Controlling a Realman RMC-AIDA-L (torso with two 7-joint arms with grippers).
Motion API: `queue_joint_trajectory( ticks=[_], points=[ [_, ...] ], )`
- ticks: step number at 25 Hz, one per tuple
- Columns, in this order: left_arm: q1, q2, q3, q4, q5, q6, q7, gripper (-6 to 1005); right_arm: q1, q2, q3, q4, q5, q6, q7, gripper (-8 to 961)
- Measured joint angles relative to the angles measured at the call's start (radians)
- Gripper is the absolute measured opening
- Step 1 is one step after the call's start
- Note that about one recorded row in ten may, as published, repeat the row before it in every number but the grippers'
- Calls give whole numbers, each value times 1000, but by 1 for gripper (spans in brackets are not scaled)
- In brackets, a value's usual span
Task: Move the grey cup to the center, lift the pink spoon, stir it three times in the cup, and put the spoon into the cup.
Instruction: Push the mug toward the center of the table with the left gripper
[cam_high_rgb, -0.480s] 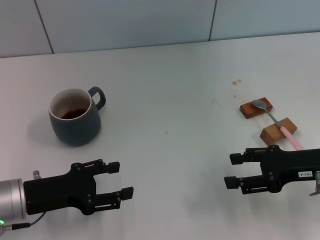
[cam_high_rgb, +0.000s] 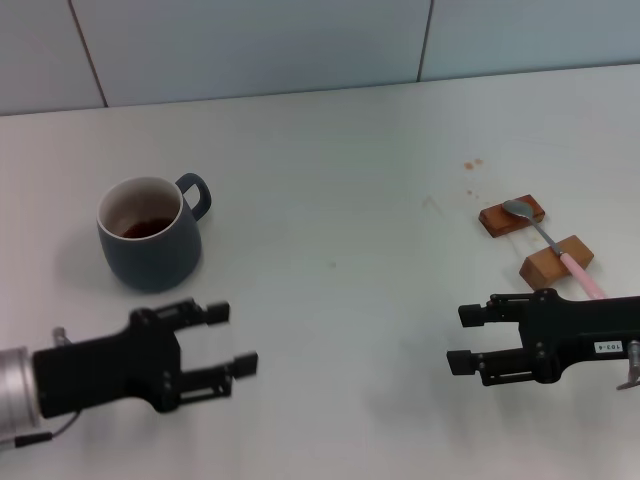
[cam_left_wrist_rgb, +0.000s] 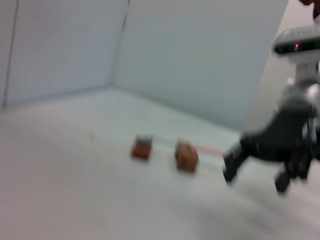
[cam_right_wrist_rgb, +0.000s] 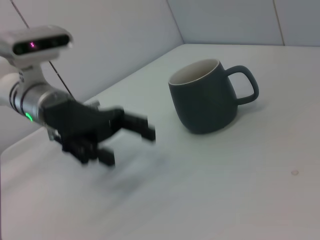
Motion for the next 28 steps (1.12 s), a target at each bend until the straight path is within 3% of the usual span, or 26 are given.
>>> queue_joint_trajectory(
  ticks=[4, 5, 8, 11, 14, 15, 17, 21, 28],
  points=[
    [65, 2, -101, 17, -217, 139, 167, 782, 1, 0, -1, 0, 2, 0, 0, 758],
    [65, 2, -101, 17, -217, 139, 167, 782, 1, 0, -1, 0, 2, 0, 0, 757],
    [102, -1, -205, -1, -382, 155, 291, 781, 1, 0, -1, 0, 2, 0, 0, 754],
    [107, -2, -326, -120, -538, 119, 509, 762, 0, 0, -1, 0, 3, 0, 0, 751],
    [85, -4, -417, -251, -634, 31, 864, 707, -1, 0, 0, 0, 3, -1, 0, 748],
    [77, -6, -435, -282, -649, 10, 946, 688, -1, 0, 0, 0, 3, -1, 0, 748],
    [37, -8, -494, -407, -692, -76, 1300, 615, -1, 0, 0, 0, 3, -1, 1, 746],
    [-24, -9, -566, -524, -703, -212, 1709, 469, 0, 0, 0, 0, 3, -5, 5, 742],
    [-76, -11, -596, -573, -693, -368, 1906, 322, 1, 0, -1, 0, 3, -9, 5, 735]
  ],
)
